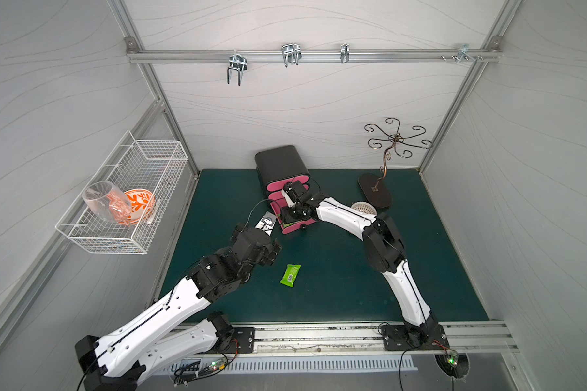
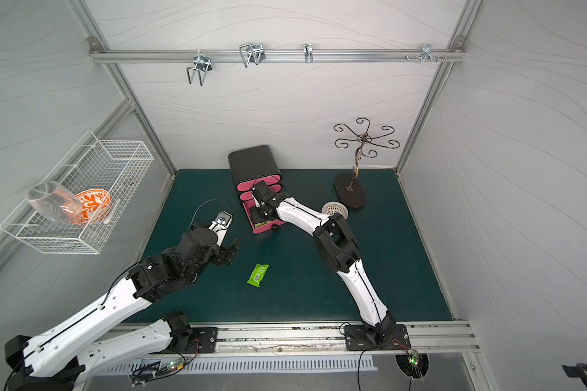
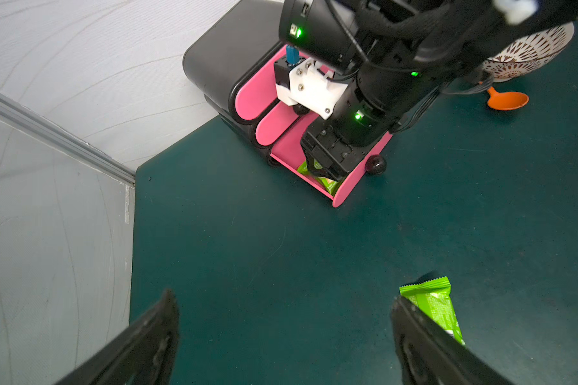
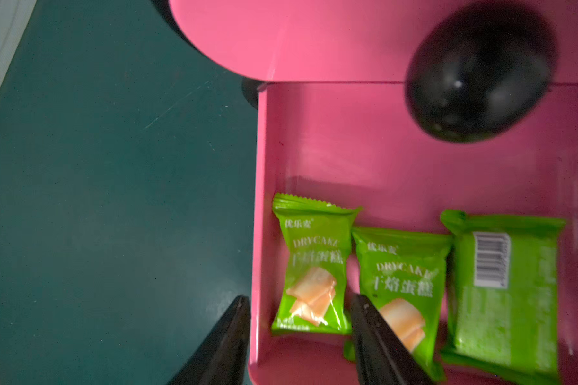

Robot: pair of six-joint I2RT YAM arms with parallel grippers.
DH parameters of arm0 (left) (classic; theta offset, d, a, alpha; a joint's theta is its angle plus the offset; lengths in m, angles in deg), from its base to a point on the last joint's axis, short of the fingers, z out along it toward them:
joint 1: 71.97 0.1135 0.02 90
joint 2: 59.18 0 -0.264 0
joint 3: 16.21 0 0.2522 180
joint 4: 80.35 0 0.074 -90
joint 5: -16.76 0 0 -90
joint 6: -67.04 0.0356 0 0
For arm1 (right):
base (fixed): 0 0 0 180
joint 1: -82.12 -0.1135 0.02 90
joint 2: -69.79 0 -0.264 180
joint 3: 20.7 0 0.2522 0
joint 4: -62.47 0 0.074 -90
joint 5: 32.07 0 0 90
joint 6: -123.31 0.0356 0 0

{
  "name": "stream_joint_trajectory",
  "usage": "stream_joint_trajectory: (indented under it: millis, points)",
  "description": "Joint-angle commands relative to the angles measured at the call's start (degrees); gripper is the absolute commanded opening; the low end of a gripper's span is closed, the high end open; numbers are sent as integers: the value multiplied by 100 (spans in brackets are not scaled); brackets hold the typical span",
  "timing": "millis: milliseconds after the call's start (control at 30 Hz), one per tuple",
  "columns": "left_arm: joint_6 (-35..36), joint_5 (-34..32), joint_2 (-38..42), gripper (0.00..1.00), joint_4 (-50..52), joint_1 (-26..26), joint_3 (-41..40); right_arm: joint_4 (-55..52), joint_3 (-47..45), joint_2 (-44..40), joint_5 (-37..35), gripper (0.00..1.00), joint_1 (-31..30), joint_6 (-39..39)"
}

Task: Place the cookies into the drawer by color
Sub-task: Place the cookie in the drawer, then pick up the cookie at the center of the board.

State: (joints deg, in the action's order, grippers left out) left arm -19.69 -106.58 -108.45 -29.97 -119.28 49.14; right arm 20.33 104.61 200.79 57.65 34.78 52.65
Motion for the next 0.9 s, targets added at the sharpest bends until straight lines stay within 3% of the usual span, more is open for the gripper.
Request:
stream_joint_trajectory:
  millis: [0,100,267,500,767,867]
  points:
    - [33,161,-129,99,-40,-102,69,95,-255,-939,-9,54,26,-131]
    - [70,555,-341,99,85,-189,105,233,-830,-1715,384,55,107,-210]
    - [-249,1779,-899,99,442,0,140,352,-2016,-2923,924,56,462,-12]
    - [-397,2900,-2003,97,476,275,58,782,-3718,-4152,969,59,858,627]
    - [-423,2922,-3008,95,47,289,-120,624,-3792,-4150,1172,60,873,644]
    - [-387,3105,-3395,88,-55,296,-140,513,-3646,-4160,1146,60,876,643]
